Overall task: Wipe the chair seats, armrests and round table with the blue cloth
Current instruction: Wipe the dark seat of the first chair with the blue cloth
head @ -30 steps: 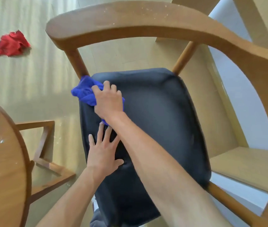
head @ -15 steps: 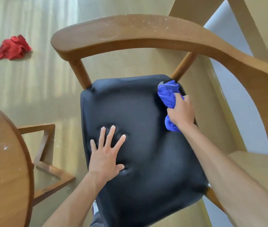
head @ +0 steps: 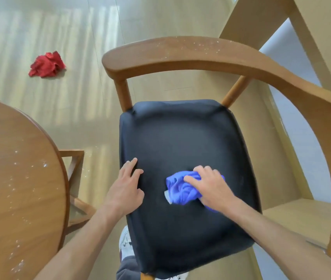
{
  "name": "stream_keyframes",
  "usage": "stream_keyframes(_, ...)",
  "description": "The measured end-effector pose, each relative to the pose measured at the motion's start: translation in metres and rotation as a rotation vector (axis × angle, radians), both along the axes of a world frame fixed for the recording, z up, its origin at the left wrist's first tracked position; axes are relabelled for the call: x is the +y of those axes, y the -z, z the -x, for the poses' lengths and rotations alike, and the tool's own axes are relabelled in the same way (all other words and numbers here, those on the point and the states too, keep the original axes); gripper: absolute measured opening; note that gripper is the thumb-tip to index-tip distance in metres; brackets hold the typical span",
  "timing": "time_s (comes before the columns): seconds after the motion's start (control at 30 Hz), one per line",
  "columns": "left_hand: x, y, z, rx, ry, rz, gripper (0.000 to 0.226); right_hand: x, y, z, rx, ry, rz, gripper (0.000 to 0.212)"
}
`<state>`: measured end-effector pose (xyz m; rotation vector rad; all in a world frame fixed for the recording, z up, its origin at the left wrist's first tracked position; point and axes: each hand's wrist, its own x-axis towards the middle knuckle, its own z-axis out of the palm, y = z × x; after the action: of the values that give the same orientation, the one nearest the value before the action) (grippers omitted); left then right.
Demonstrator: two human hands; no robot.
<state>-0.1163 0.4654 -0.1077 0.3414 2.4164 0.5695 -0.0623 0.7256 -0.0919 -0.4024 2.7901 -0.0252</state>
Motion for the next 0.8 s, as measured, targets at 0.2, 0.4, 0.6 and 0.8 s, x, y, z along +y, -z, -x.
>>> stream_keyframes(0.2, -0.007, 0.005, -0.021, 0.147, -0.238, -0.099, 0.023, -0.025, 0.026, 0.131, 0.078, 0.553, 0.008, 0.053)
stream_keyframes(0.4, -0.012, 0.001, -0.01, 0.175, -0.448, -0.098, 0.017, -0.093, 0.016, -0.026, 0.032, 0.043, 0.159, 0.045)
stream_keyframes(0.6, -0.004, -0.011, 0.0, 0.224, -0.415, -0.112, 0.026, -0.094, 0.013, -0.089, -0.075, -0.494, 0.161, 0.03)
stream_keyframes(0.8, -0.023, -0.008, 0.002, 0.3, -0.589, -0.129, 0.032, -0.121, 0.018, 0.116, 0.205, -0.022, -0.03, 0.043)
